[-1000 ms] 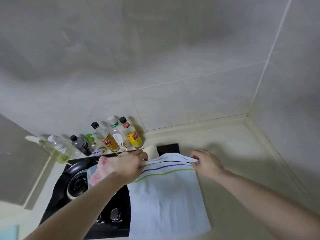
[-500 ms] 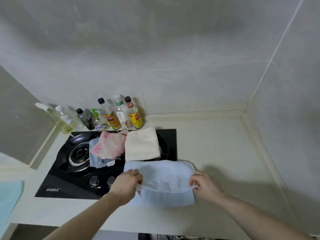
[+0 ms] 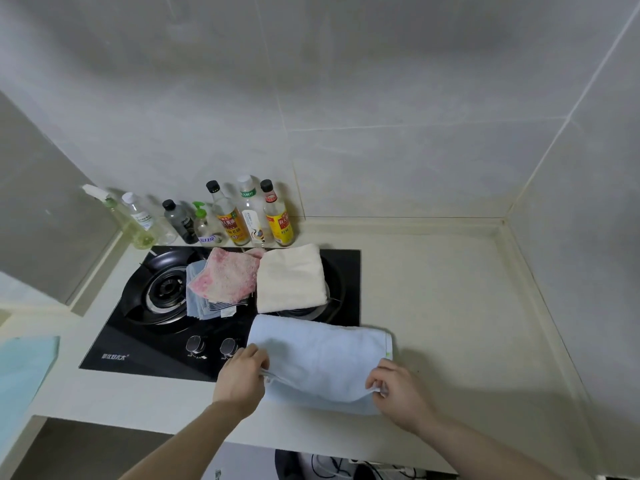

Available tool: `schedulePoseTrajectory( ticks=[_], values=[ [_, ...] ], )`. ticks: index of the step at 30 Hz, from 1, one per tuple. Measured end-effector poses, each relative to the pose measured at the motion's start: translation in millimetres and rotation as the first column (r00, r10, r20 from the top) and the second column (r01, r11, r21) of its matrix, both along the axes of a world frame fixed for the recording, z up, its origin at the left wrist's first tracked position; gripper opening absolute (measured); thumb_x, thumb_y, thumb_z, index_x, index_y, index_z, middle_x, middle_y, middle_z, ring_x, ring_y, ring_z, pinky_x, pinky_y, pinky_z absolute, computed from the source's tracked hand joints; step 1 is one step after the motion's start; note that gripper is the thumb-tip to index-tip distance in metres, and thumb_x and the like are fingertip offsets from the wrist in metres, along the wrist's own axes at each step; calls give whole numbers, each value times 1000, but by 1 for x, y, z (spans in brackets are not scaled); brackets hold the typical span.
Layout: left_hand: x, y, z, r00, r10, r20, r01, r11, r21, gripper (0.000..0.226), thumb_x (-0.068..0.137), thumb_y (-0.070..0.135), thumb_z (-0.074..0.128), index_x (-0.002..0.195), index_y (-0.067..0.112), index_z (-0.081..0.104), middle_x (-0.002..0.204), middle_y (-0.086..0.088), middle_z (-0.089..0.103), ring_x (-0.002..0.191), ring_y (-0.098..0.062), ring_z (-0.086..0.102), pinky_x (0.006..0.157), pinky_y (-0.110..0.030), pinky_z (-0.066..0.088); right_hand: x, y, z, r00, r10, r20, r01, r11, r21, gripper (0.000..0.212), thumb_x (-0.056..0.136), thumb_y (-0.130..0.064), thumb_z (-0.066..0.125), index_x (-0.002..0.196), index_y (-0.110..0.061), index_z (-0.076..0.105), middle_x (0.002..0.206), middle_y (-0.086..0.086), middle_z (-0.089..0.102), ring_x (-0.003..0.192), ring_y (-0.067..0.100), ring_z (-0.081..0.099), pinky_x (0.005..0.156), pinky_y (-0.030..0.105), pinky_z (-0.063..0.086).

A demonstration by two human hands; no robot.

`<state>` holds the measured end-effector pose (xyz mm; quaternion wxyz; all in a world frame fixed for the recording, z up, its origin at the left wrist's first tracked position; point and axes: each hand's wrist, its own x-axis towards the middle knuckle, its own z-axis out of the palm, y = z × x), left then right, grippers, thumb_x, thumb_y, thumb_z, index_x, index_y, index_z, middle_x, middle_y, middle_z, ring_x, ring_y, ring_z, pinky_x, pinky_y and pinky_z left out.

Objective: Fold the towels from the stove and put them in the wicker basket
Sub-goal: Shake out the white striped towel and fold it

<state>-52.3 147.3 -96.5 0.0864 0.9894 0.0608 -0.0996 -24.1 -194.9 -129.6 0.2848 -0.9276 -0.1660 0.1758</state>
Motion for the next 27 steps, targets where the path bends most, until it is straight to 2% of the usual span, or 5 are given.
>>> schedulePoseTrajectory(
  ticks=[7, 13, 17, 24, 27],
  values=[
    [-6, 7, -14, 945, 20, -327, -42, 997, -60, 25, 85, 17, 55, 98, 39, 54, 116, 16, 52, 103, -12, 54, 82, -23, 39, -15, 1, -20, 977, 108, -181, -125, 989, -83, 35, 71, -43, 56, 99, -32, 72, 103, -18, 58, 101, 5, 53, 85, 17, 42],
    [5, 8, -17, 853, 479, -207, -522, 794, -312, 50, 78, 27, 72, 123, 18, 50, 123, 0, 49, 111, -24, 52, 97, -38, 47, -10, 9, -11, 740, -568, -360, 641, 758, 120, 57, 79, -25, 79, 130, -14, 56, 113, -1, 58, 94, 15, 58, 85, 28, 49],
    [13, 1, -16, 696, 561, -449, -716, 588, -375, 64, 84, 28, 75, 136, 13, 40, 119, -4, 58, 106, -27, 57, 86, -35, 46, 3, 14, -6, 533, -537, -654, 759, 645, 88, 88, 83, -34, 81, 152, -11, 31, 138, 5, 55, 109, 20, 55, 100, 41, 50],
    [5, -8, -14, 627, 543, -559, -778, 408, -477, 35, 72, 22, 81, 102, 7, 71, 99, -10, 75, 91, -28, 71, 87, -41, 60, 16, 15, -12, 376, -462, -803, 782, 623, 9, 56, 76, -35, 76, 127, -17, 58, 115, 4, 68, 104, 26, 66, 96, 45, 54],
    [-11, -22, 0, 653, 468, -595, -754, 323, -572, 46, 52, 26, 83, 93, 7, 77, 87, -9, 79, 85, -30, 76, 76, -39, 62, 17, 8, 20, 413, -515, -751, 834, 545, 86, 50, 64, -30, 68, 112, -18, 60, 105, 7, 65, 93, 27, 63, 72, 35, 51]
  ],
)
